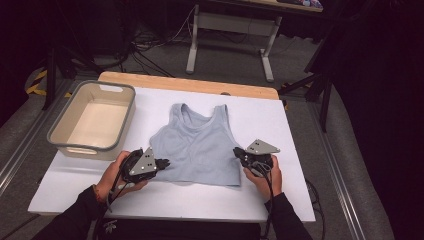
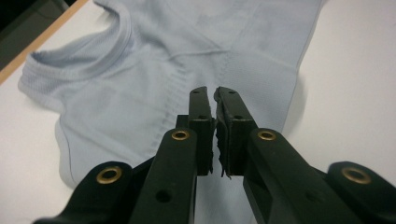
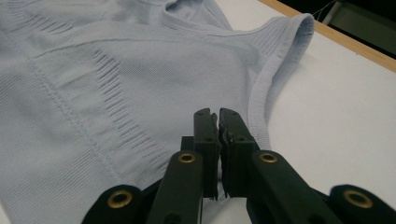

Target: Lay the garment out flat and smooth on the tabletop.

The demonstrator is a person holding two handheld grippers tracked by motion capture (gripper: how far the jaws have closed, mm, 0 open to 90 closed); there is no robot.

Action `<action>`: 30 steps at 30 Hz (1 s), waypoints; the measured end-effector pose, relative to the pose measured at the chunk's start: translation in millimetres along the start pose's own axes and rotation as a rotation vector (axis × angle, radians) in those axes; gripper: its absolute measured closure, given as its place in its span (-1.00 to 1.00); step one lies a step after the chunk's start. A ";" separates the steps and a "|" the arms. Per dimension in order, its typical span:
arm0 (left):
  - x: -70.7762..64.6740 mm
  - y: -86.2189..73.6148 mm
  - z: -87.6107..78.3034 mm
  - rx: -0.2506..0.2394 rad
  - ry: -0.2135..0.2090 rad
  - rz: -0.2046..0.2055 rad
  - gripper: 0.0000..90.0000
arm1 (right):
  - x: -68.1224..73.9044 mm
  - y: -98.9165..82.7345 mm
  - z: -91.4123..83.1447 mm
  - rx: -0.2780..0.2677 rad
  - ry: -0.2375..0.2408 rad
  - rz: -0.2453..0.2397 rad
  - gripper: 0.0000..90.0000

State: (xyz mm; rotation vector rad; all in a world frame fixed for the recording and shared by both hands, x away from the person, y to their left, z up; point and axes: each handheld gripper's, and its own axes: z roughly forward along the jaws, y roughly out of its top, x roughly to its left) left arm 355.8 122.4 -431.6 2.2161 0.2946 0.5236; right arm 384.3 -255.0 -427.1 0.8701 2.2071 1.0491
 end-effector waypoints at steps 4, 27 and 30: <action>-1.2 -9.1 -0.3 0.001 0.005 -0.020 0.79 | 3.7 -0.1 2.3 0.005 0.001 -0.012 0.92; 2.7 -45.2 -4.7 0.063 0.008 -0.146 0.25 | -3.5 -17.1 23.7 0.151 -0.024 -0.039 0.85; 3.2 -45.4 -4.6 0.056 0.020 -0.156 0.07 | -6.2 -17.4 22.0 0.136 -0.002 -0.005 0.73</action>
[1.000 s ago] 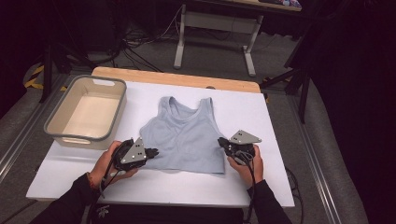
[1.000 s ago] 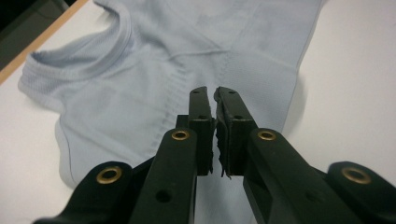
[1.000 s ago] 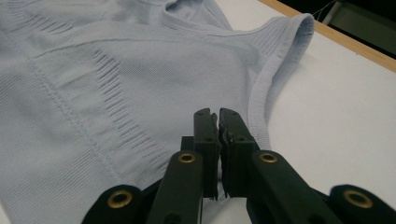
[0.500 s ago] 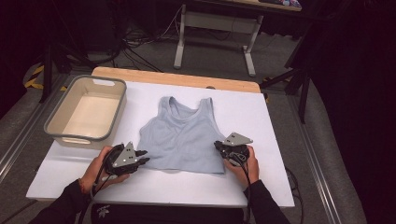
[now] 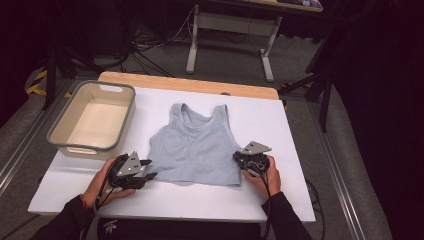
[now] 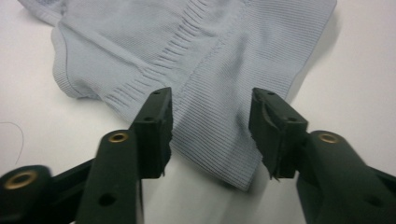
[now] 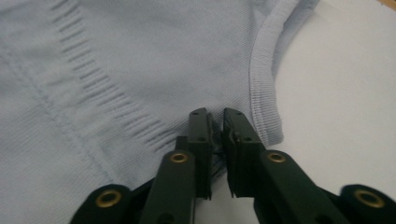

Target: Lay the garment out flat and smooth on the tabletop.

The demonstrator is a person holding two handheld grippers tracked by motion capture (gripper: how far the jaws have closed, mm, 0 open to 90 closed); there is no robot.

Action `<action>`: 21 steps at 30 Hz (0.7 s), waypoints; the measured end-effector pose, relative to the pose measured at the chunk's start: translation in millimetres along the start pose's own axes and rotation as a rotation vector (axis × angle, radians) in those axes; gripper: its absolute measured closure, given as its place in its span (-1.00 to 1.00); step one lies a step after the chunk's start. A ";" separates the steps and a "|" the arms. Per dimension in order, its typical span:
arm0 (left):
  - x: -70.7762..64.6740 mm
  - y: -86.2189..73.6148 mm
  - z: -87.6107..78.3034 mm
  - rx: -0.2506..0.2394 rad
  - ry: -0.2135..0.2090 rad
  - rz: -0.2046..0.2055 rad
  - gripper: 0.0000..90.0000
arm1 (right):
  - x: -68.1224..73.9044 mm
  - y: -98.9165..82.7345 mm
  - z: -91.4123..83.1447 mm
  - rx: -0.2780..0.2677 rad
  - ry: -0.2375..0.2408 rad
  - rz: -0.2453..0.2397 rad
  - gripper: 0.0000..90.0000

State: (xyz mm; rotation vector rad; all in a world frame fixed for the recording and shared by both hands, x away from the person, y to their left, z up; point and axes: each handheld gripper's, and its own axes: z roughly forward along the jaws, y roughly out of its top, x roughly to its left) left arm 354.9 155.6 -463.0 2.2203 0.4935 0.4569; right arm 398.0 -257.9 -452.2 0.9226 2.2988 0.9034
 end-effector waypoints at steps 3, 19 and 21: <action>0.8 -0.1 -0.6 -0.023 0.027 -0.034 -0.08 | -0.3 2.3 -4.5 -0.035 0.032 0.032 0.64; 0.5 -0.9 -3.2 -0.043 0.066 -0.053 -0.62 | 23.4 23.1 -23.0 -0.286 0.002 -0.026 -0.46; 0.4 -0.5 -3.3 -0.043 0.063 -0.058 -0.62 | 25.8 26.9 -22.0 -0.297 -0.001 -0.009 -0.54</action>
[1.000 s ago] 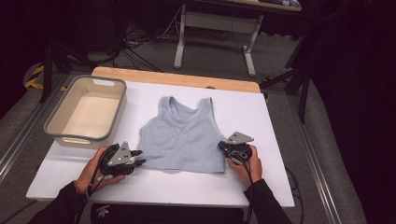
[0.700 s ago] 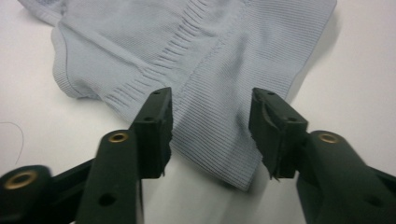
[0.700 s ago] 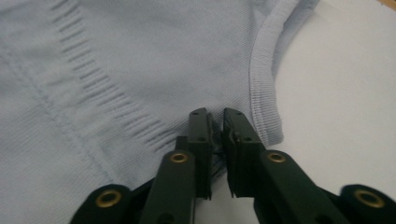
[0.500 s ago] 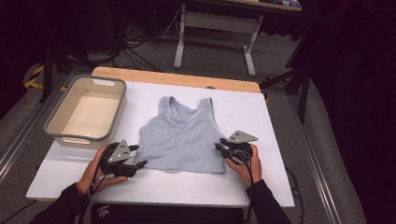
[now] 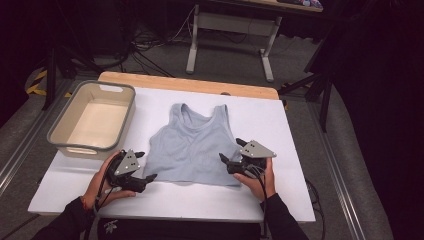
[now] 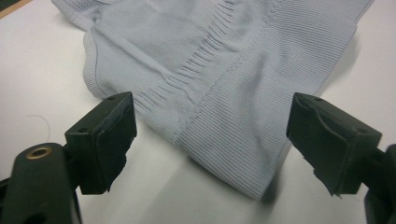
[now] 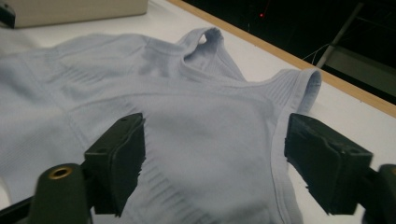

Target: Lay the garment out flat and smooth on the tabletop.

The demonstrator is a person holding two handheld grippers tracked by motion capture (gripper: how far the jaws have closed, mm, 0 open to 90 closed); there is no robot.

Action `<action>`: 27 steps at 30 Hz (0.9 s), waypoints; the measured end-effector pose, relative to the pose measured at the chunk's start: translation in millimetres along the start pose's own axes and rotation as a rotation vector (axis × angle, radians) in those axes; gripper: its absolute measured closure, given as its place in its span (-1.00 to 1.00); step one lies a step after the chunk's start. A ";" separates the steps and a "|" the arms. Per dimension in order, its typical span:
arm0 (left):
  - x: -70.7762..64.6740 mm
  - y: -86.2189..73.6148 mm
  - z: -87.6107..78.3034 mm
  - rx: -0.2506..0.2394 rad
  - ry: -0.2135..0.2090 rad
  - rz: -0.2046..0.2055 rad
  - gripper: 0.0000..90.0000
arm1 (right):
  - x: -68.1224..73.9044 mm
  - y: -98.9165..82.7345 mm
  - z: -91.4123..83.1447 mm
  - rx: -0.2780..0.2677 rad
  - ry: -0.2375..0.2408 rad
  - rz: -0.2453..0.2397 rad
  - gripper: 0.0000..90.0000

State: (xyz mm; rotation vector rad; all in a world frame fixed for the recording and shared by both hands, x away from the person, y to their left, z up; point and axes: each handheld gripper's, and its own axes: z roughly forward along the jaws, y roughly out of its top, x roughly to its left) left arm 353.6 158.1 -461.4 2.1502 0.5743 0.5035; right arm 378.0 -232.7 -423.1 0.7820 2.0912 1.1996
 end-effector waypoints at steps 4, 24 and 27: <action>-1.0 -0.2 1.2 0.007 -0.029 -0.005 -0.62 | 5.6 9.3 4.7 -0.023 -0.004 0.006 -0.53; 1.7 -0.6 11.4 0.090 -0.046 -0.049 -0.49 | 20.7 89.9 87.8 0.018 0.040 0.049 -0.24; 2.7 -0.7 11.9 0.092 -0.065 -0.054 -0.39 | 19.9 94.5 108.4 0.045 0.059 0.086 -0.18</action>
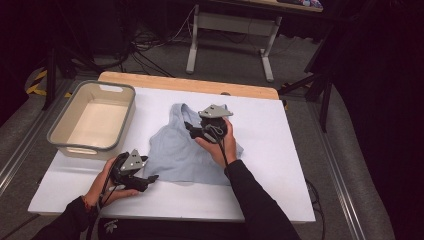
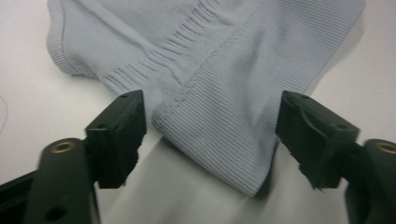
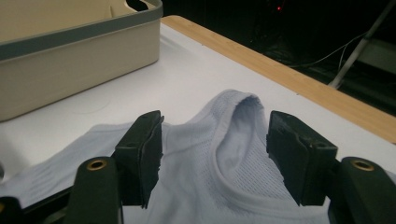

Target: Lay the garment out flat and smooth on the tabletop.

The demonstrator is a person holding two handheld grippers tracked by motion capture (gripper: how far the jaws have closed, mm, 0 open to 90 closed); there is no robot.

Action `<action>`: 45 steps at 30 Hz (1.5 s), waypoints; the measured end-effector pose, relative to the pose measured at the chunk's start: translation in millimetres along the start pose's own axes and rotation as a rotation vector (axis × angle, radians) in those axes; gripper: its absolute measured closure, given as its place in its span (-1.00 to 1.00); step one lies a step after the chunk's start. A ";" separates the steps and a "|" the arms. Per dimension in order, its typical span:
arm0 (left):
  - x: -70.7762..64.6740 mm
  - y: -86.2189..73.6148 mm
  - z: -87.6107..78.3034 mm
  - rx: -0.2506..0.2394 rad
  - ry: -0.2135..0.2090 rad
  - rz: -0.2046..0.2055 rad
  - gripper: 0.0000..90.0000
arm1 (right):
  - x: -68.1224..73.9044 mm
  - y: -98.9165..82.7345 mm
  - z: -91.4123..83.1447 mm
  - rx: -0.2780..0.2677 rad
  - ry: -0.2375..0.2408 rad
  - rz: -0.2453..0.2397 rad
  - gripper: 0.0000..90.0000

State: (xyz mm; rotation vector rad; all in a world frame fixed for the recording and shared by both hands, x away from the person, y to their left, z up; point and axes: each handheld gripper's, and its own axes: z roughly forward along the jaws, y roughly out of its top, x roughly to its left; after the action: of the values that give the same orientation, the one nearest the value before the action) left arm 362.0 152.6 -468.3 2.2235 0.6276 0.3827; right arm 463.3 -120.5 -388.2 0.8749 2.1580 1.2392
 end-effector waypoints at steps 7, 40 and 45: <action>4.5 0.3 0.5 0.016 -0.037 -0.025 -0.26 | 6.6 17.2 38.7 0.059 0.043 0.044 -0.17; -1.0 9.3 5.8 0.023 -0.071 -0.011 0.78 | 7.6 9.2 149.6 0.352 -0.004 0.027 0.12; -1.4 9.7 5.9 0.024 -0.068 -0.005 0.79 | 5.5 9.8 150.4 0.354 -0.026 0.029 0.44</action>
State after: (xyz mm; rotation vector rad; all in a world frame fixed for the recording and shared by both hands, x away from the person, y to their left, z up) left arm 366.5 142.7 -464.9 2.2477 0.6037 0.2969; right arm 565.8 -28.4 -449.6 1.0595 2.3910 0.8643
